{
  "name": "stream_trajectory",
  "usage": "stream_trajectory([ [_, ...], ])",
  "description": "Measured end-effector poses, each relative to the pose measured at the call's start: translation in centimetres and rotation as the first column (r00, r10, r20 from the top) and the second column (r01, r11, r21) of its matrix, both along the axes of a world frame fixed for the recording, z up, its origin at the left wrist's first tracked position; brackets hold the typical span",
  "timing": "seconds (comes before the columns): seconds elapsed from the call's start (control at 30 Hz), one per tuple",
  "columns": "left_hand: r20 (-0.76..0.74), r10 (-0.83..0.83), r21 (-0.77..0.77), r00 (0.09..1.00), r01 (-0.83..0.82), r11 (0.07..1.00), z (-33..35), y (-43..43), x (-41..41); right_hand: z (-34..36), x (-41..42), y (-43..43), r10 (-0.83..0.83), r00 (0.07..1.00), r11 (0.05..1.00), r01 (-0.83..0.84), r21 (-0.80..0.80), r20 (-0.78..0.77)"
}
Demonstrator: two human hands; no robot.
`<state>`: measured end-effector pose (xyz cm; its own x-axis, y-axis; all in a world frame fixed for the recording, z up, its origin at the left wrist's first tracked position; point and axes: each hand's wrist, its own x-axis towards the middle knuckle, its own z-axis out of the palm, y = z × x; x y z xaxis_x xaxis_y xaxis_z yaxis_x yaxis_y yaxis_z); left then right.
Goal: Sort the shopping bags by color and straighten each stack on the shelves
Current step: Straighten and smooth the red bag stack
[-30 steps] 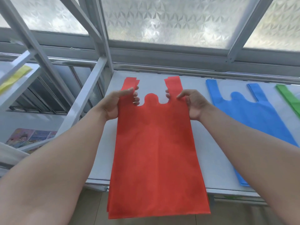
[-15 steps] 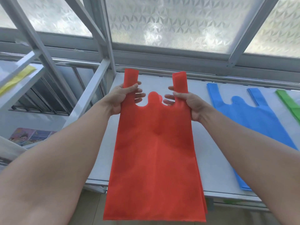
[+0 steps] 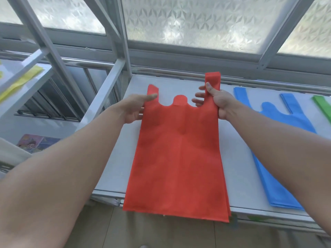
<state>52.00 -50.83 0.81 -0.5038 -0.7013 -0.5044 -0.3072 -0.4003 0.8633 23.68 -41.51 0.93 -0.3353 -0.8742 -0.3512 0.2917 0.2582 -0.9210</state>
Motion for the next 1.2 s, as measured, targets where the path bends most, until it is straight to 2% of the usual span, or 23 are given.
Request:
stream_trajectory([
  [0.1,0.199,-0.129,0.011,0.971,0.129,0.992,-0.9,2.4,2.3,-0.3,-0.5,0.1,-0.012,1.000,0.999,0.013,0.030,-0.011],
  [0.17,0.221,-0.130,-0.018,0.967,0.137,0.990,-1.6,4.5,3.4,-0.3,-0.7,0.4,0.002,1.000,0.995,-0.002,0.104,-0.003],
  [0.33,0.157,0.194,-0.094,0.968,-0.181,0.979,-3.9,8.0,2.5,-0.1,-1.0,4.7,0.110,0.990,0.933,-0.073,0.353,-0.087],
  [0.47,0.126,0.372,-0.097,0.920,-0.362,0.927,-4.0,6.4,0.5,0.6,0.3,11.3,0.290,0.957,0.850,-0.269,0.452,0.024],
  [0.53,0.083,0.399,-0.031,0.913,-0.398,0.917,-3.2,5.7,0.2,0.4,2.2,15.3,0.332,0.942,0.829,-0.318,0.461,0.052],
  [0.6,0.022,0.347,0.094,0.938,-0.347,0.933,-1.7,7.0,0.8,0.0,4.5,18.8,0.286,0.957,0.873,-0.280,0.398,0.045],
  [0.7,0.031,0.159,0.162,0.987,-0.162,0.973,-1.0,11.5,3.2,-0.3,7.0,22.2,0.065,0.997,0.944,-0.050,0.326,-0.033],
  [0.8,0.088,0.133,0.074,0.987,-0.139,0.987,-2.2,16.4,5.5,-0.4,9.1,23.8,-0.013,1.000,0.956,0.011,0.294,0.003],
  [1.0,0.154,0.261,-0.213,0.953,-0.226,0.950,-4.0,21.6,6.5,0.0,11.4,25.6,0.106,0.985,0.933,-0.145,0.329,0.133],
  [1.13,0.279,0.183,-0.286,0.943,-0.100,0.953,-3.1,20.3,6.2,0.7,10.2,25.0,0.071,0.982,0.931,-0.129,0.343,0.176],
  [1.2,0.238,0.150,-0.239,0.960,-0.092,0.967,-2.4,19.9,5.6,0.8,10.5,24.4,0.029,0.978,0.934,-0.100,0.344,0.205],
])
